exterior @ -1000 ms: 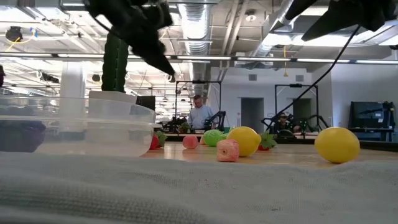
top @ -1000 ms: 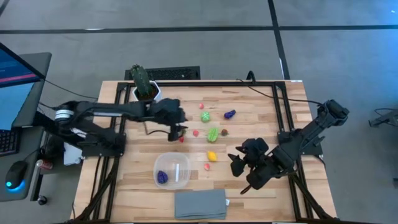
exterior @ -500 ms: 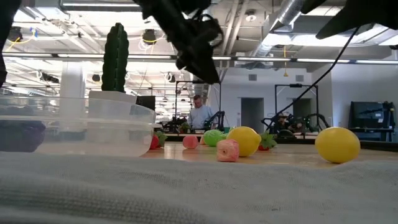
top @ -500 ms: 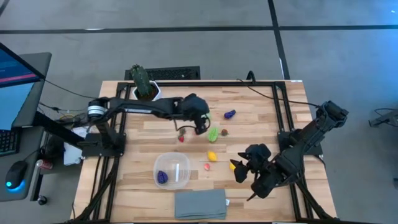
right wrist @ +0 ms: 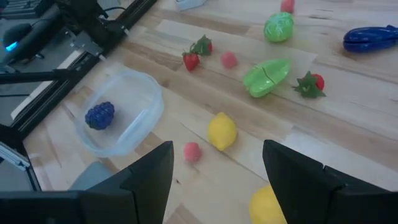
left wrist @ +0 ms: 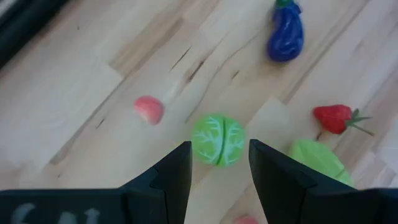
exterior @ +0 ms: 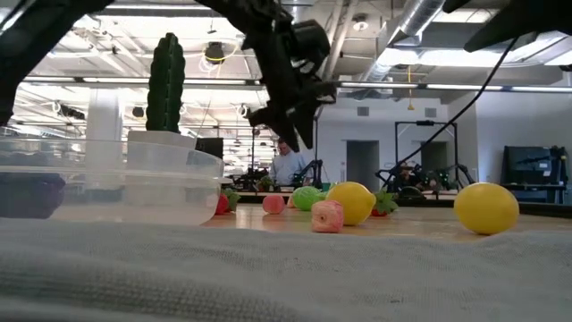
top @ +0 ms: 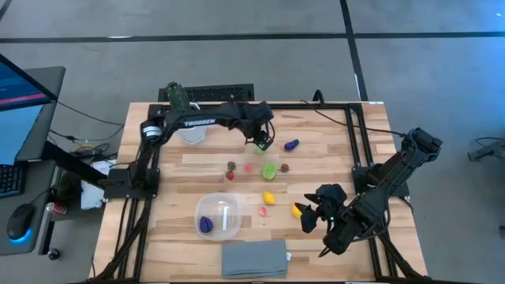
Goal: Pick and placing Produce into tupperware
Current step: Put the top peach into the transparent bin
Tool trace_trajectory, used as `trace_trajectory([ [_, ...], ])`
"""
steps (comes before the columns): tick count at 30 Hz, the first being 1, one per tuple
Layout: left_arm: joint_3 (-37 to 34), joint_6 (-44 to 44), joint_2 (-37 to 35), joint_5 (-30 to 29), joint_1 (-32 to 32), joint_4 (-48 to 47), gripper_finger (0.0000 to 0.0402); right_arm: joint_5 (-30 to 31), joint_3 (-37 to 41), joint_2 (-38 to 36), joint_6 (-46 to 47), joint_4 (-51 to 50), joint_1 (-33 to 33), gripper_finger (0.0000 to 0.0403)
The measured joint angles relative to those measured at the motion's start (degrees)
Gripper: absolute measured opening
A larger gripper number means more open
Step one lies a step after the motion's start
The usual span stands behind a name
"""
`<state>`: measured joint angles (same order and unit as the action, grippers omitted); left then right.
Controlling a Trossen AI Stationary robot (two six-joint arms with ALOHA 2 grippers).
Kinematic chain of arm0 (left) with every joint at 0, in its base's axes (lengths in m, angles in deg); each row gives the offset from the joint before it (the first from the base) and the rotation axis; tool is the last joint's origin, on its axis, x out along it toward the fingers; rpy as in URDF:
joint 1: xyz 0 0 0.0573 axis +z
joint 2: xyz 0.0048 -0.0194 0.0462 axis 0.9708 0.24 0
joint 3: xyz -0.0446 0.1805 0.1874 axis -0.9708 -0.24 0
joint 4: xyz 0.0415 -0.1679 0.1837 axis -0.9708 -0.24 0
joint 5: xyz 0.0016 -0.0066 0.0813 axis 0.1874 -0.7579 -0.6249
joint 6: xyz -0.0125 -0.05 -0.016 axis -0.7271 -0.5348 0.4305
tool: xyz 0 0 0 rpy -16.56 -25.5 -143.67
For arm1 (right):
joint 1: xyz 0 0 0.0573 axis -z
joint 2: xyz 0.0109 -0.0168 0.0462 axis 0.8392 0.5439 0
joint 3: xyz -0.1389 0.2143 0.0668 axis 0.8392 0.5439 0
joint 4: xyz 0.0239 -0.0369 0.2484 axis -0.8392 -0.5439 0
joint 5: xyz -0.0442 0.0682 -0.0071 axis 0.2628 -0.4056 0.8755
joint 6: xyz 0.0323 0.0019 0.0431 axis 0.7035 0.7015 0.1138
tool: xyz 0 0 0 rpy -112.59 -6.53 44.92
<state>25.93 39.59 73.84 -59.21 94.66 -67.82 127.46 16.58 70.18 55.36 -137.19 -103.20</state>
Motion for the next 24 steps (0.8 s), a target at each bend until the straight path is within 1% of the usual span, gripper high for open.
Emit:
trace_trajectory([
  [5, 0.8, -0.4, 1.3, 0.5, 1.4, -0.3, 0.0149, 0.0, 0.0, 0.0, 0.0, 0.3, -0.4, 0.0271],
  [9, 0.7, -0.4, 1.2, -1.3, 2.0, -0.2, 0.0149, 0.0, 0.0, 0.0, 0.0, 0.4, -1.1, 0.0271],
  [14, 0.7, 1.1, 1.2, -1.1, 2.1, -0.2, 0.015, 0.0, 0.0, 0.0, -0.2, 0.3, -1.1, 0.0271],
  [16, 0.7, 1.3, 1.2, -2.0, 1.7, -0.1, 0.0154, 0.0, 0.0, 0.0, -0.5, 0.2, -1.1, 0.0271],
  [20, 0.7, 0.3, 1.2, -5.5, 0.9, 0.5, 0.017, 0.0, 0.0, 0.0, -0.5, -0.1, -1.1, 0.0271],
  [24, 0.7, -1.6, 1.2, -5.7, 1.0, 1.3, 0.018, 0.0, 0.0, 0.0, -0.5, -0.2, -1.1, 0.0271],
])
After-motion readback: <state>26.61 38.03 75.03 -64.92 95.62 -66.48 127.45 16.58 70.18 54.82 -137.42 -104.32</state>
